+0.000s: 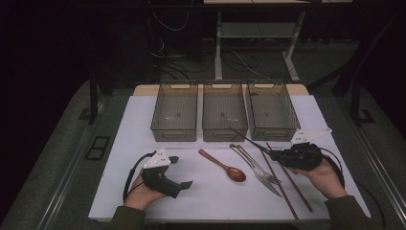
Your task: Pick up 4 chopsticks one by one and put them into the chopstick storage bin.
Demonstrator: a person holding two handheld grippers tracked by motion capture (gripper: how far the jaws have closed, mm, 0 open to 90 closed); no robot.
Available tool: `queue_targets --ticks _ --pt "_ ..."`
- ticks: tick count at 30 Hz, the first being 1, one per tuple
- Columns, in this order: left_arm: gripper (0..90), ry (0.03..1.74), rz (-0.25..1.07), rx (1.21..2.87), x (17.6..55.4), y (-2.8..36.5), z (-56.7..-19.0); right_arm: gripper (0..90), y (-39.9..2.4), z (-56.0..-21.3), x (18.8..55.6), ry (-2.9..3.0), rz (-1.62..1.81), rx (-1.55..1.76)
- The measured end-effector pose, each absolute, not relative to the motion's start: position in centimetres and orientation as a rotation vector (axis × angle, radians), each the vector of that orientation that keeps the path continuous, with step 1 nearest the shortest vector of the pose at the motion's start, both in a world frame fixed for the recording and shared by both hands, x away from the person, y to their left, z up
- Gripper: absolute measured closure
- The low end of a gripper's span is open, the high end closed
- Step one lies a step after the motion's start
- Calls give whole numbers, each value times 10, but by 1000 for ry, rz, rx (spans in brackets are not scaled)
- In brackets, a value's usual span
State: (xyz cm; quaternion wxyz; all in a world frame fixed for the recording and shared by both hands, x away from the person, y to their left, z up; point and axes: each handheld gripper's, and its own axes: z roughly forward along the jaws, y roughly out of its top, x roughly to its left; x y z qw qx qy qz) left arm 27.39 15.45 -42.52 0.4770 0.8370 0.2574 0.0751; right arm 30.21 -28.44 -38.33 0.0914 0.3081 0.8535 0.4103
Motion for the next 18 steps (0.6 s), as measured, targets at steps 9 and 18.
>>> queue_targets --ticks 9,18 --pt "0 634 188 2047 274 155 -426 853 -268 -378 311 2530 1255 907" --pt "0 627 195 2048 274 155 -425 853 -254 -373 322 2545 1252 901"
